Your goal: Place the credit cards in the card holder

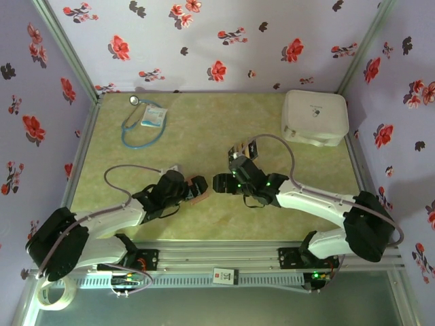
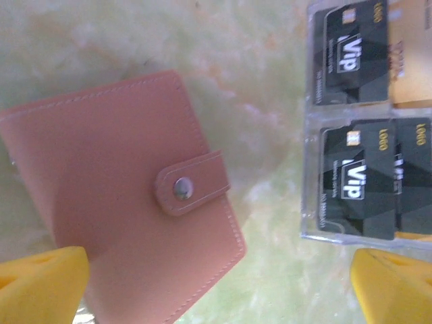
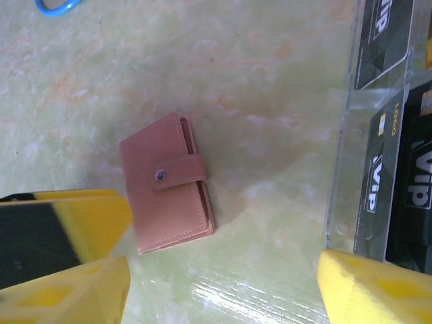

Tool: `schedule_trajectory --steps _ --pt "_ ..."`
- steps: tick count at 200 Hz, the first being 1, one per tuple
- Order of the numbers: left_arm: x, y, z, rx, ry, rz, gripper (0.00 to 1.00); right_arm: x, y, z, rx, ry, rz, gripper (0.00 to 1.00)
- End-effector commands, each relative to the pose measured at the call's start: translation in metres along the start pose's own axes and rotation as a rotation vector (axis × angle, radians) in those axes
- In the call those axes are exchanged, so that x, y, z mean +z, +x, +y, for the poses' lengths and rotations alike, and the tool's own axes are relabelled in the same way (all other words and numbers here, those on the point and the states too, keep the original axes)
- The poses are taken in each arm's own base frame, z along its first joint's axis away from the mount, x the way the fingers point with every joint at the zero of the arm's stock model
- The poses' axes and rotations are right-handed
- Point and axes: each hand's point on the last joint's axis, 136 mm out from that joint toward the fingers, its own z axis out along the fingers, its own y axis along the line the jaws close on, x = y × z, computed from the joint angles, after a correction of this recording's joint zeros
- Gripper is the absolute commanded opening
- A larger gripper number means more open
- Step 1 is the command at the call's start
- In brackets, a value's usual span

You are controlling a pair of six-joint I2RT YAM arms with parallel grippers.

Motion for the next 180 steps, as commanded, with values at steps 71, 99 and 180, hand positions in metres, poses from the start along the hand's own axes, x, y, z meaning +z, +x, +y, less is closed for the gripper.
schedule_trajectory --steps 71,99,180 --pt "-0.020 -0.045 0.040 0.090 -0.195 -0.025 1.00 0.048 0.025 0.010 0.130 -0.069 0.048 0.64" --pt "-0.011 -0.044 0.037 0.105 -0.182 -0.003 1.00 0.061 0.030 0.014 0.156 -0.085 0.064 0.60" --pt "0.002 -0.040 0.037 0.100 -0.169 0.019 1.00 0.086 0.042 0.024 0.224 -0.145 0.100 0.47"
